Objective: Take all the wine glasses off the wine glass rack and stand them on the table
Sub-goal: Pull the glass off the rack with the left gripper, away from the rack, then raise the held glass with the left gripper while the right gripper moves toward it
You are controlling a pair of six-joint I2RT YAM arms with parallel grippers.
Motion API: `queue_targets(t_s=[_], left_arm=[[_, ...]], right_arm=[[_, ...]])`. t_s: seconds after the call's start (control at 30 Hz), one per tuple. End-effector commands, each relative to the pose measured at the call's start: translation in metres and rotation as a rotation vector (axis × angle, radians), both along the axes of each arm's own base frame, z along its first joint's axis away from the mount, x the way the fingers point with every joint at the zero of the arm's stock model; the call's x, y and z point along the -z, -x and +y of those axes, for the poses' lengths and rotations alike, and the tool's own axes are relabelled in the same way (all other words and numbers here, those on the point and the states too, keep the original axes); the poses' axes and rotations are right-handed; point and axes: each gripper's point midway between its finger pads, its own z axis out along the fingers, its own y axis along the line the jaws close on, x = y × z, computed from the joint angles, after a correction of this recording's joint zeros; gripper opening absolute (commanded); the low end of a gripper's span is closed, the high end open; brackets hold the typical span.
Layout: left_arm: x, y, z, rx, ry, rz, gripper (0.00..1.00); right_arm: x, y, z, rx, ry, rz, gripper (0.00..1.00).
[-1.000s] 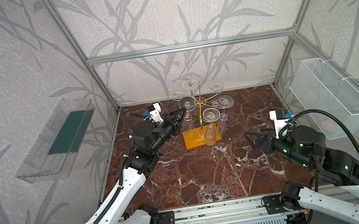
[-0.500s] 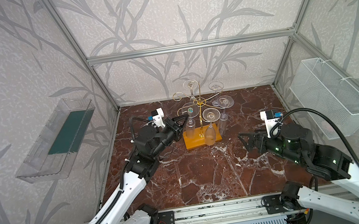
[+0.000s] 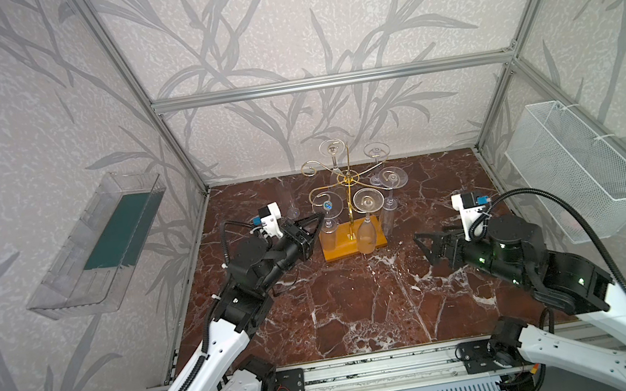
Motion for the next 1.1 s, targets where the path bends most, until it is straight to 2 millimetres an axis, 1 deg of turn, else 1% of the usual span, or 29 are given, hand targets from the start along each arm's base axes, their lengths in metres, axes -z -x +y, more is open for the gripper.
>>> queue_targets(t_s=[0.0, 0.23, 0.33, 0.43, 0.6, 0.7, 0.77, 0.87, 0.93, 1.07], left_arm=[[-0.001, 0.007, 0.012, -0.044, -0.008, -0.006, 0.00], [0.006, 0.024, 0.034, -0.107, -0.072, -0.008, 0.00], [0.011, 0.032, 0.045, -0.138, -0.148, -0.007, 0.00], [0.008, 0.041, 0.060, -0.186, -0.261, -0.043, 0.00], [-0.019, 0.052, 0.073, -0.210, -0.447, -0.207, 0.00], [-0.035, 0.057, 0.076, -0.199, -0.589, -0.289, 0.00], [-0.046, 0.058, 0.076, -0.177, -0.684, -0.342, 0.00], [-0.054, 0.056, 0.076, -0.146, -0.822, -0.379, 0.00], [-0.063, 0.053, 0.072, -0.123, -0.879, -0.427, 0.00], [-0.087, 0.045, 0.062, -0.103, -0.972, -0.565, 0.00]], right_arm=[[-0.010, -0.002, 0.005, -0.020, -0.011, -0.031, 0.99], [-0.010, -0.002, 0.008, -0.031, -0.014, -0.028, 0.99], [-0.012, -0.001, 0.008, -0.036, -0.015, -0.032, 0.99], [-0.015, 0.000, 0.008, -0.043, -0.007, -0.038, 0.99], [-0.024, -0.001, 0.011, -0.063, 0.008, -0.059, 0.99], [-0.034, -0.003, 0.017, -0.093, 0.024, -0.081, 0.99], [-0.046, -0.004, 0.025, -0.127, 0.032, -0.103, 0.99], [-0.065, -0.007, 0.037, -0.188, 0.049, -0.151, 0.99], [-0.078, -0.010, 0.042, -0.206, 0.063, -0.190, 0.99], [-0.106, -0.016, 0.052, -0.250, 0.107, -0.269, 0.99]])
